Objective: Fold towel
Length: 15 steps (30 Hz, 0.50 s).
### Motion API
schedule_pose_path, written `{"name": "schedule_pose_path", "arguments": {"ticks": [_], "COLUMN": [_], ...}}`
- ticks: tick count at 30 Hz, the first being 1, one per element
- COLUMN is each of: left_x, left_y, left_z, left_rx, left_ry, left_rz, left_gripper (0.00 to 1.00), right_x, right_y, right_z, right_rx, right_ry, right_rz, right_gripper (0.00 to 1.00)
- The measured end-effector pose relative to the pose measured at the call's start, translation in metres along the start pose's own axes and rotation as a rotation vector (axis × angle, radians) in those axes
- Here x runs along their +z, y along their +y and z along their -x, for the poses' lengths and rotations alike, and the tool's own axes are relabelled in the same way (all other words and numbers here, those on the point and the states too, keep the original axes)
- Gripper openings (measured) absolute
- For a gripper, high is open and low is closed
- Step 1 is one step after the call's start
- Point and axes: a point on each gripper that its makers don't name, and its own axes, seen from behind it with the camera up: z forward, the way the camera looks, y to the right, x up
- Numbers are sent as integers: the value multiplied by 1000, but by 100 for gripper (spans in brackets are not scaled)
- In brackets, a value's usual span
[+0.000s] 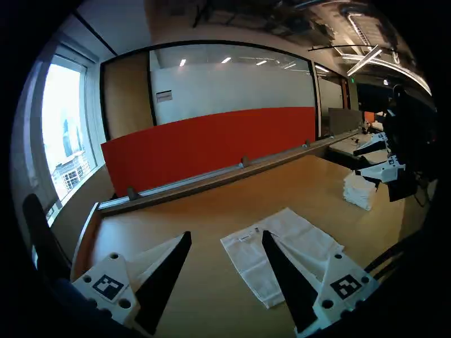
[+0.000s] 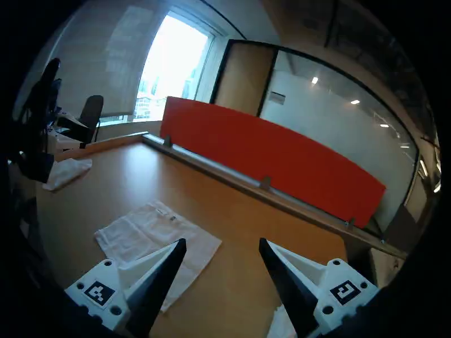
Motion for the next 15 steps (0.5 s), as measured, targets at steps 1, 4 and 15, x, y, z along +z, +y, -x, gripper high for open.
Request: {"name": "schedule_pose_path", "arguments": {"ticks": [1,4,15], "left_x": [1,4,18], "left_y": [2,7,27], "left_z": [2,10,40], "left_rx": [3,13,36], "left_ry": [-5,-20,-64], "left_rz": [6,24,83], "left_gripper": [93,93,93], "right_x": [1,5,19], "right_y": [-2,-9,-27], "right_z": [1,6,37], "right_rx": [-1,-4,-9], "right_ry": [-4,-16,-70], "right_rz": [-8,-31,-88], "right_gripper": [100,100,100]}}
